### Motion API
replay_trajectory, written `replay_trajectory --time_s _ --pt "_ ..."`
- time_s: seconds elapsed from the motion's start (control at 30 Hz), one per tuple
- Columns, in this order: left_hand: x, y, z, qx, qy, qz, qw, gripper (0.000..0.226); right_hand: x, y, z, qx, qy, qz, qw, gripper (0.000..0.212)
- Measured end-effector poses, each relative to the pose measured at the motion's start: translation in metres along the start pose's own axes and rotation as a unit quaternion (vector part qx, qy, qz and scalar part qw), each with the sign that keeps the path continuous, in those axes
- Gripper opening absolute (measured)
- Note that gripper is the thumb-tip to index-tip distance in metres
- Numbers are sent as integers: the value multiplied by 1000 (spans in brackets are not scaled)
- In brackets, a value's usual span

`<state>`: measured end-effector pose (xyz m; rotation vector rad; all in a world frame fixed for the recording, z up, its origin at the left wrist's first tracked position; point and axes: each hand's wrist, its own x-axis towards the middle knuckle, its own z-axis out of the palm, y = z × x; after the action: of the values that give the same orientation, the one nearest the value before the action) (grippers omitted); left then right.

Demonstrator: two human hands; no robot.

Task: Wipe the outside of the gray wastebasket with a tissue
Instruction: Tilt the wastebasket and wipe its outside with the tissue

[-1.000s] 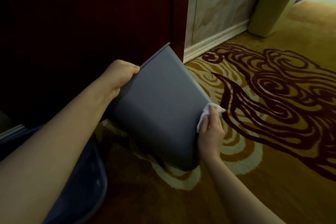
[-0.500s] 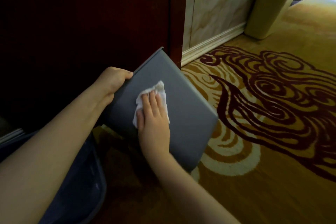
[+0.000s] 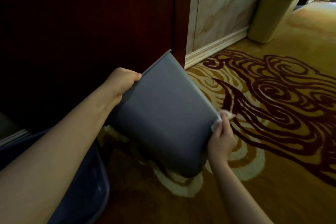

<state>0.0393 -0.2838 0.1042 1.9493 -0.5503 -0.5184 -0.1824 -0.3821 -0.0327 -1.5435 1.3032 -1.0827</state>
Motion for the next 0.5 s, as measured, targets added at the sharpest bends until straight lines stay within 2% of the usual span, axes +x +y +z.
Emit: replay_trajectory --time_s 0.07,0.13,0.2,0.33,0.5 --pt "-4 -1 -3 3 -18 5 1000 28 16 -40 12 24 -21 -66 997 36" --pt "-7 -1 -4 0 -28 5 1000 28 27 -80 33 25 -74 -180 981 37" --pt "-10 0 -4 -6 -26 3 1000 30 38 -107 54 12 -125 -238 963 37" --pt "-17 -5 -6 -4 -24 15 1000 33 55 -108 74 -57 -187 -215 957 40" --pt "-21 -21 -19 -29 -4 -6 1000 31 57 -54 50 -116 -186 -153 964 45"
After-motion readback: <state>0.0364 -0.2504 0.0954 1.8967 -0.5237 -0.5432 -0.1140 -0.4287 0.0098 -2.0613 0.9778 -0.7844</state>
